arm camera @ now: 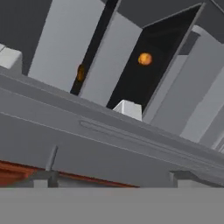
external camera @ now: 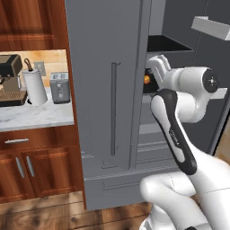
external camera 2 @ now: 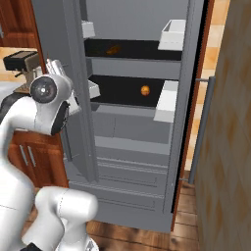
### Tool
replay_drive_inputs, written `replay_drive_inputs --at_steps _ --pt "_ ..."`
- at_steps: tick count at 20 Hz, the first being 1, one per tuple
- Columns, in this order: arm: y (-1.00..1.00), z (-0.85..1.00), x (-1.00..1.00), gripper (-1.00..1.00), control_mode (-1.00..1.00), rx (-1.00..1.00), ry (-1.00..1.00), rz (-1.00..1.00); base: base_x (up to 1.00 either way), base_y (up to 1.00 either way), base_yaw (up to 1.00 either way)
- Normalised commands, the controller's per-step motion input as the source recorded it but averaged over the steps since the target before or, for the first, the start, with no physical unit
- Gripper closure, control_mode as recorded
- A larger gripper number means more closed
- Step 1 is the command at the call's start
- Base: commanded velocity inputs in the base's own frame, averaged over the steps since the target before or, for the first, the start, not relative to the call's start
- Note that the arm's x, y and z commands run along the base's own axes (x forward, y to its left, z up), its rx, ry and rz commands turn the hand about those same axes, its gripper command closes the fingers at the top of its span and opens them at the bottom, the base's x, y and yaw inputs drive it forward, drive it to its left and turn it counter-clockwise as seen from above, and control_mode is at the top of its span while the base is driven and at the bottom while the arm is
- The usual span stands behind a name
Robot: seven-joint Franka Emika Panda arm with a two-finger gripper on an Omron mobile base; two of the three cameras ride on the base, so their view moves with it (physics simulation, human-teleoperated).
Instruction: Retrieve the banana and peach from the fridge and place them into the bowl on the dining table.
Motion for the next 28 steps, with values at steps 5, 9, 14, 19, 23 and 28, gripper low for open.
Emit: replay_drive_inputs --at_steps 5,9,14,19,23,28 --pt "-0.18 0.0 0.0 -1.0 -1.0 0.34 0.06 0.0 0.0 0.0 0.0" --pt "-0.21 0.05 0.0 -1.0 -1.0 0.3 0.08 0.0 0.0 0.0 0.0" --pt "-0.23 0.19 0.05 -1.0 -1.0 0.13 0.03 0.0 0.0 0.0 0.0" --pt "-0.03 0.04 0.54 -1.0 -1.0 0.0 0.05 0.0 0.0 0.0 0.0" --pt "-0.02 0.0 0.69 -1.0 -1.0 0.01 0.03 0.02 0.0 0.0 0.0" --pt "-0.15 0.0 0.57 -1.0 -1.0 0.01 0.0 0.06 0.0 0.0 0.0"
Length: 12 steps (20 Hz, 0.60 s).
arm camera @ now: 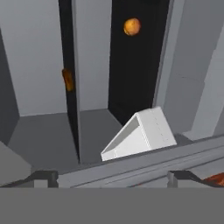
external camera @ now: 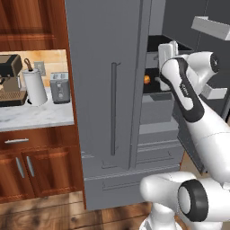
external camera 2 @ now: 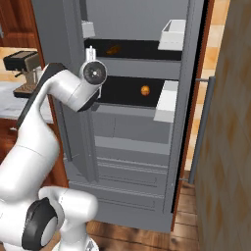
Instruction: Retrieve the banana and peach from the fridge and place them into the bowl on the dining table.
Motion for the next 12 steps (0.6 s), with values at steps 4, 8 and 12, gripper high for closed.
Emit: replay_drive_inputs --at_steps 4,8,12 --pt "-0.05 0.0 0.45 -1.0 -1.0 0.01 0.0 0.11 0.0 0.0 0.0" --pt "0.0 0.0 0.55 -1.0 -1.0 0.0 0.02 0.17 0.0 0.0 0.0" --pt "0.01 0.0 0.68 -1.0 -1.0 0.0 0.01 0.2 0.0 0.0 0.0"
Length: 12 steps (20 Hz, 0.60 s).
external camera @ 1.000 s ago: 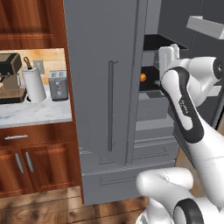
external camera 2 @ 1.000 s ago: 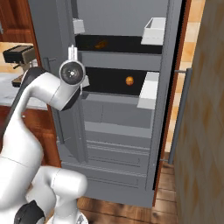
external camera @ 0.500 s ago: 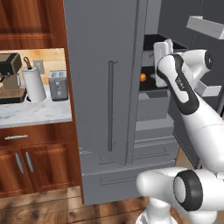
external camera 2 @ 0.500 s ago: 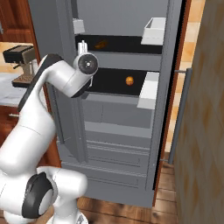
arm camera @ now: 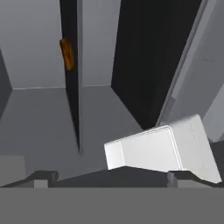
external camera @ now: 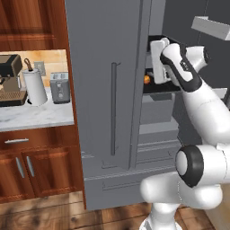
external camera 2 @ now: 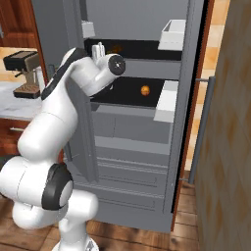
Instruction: Retrieve the banana and peach from the fridge and place them into the bowl on the dining table.
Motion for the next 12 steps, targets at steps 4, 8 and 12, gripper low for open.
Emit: replay_drive_inputs --at_steps 4,8,12 --pt "0.31 0.0 0.31 -1.0 -1.0 0.0 0.01 0.16 0.0 0.0 0.0" --pt "0.91 -0.04 -0.06 -1.0 -1.0 -0.1 -0.02 0.09 0.0 0.0 0.0" --pt "1.0 -0.07 -0.59 -1.0 -1.0 -0.15 -0.03 0.08 0.0 0.0 0.0"
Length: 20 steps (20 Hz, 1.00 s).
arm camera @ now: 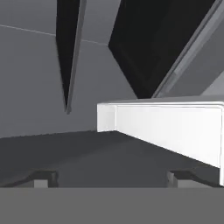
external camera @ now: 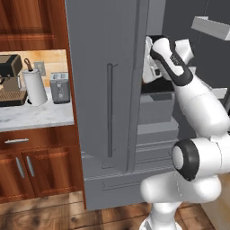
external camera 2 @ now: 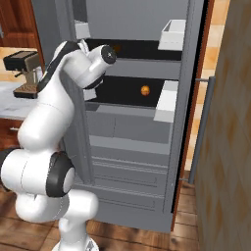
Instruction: Retrieve the banana and peach from the fridge and place them into the bowl on the dining table.
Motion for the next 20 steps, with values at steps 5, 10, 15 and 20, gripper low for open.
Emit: replay_drive_inputs --at_steps 5,10,15,20 --pt "1.0 -0.15 -1.0 -1.0 -1.0 -0.12 -0.05 0.12 0.0 0.0 0.0" --pt "0.87 -0.04 -1.0 -1.0 -1.0 -0.1 -0.1 0.1 0.0 0.0 0.0" --pt "-0.42 0.22 -0.95 -1.0 -1.0 -0.01 -0.21 -0.08 0.0 0.0 0.0" --pt "-1.0 0.06 -0.61 -1.0 -1.0 -0.03 -0.16 -0.14 0.0 0.0 0.0"
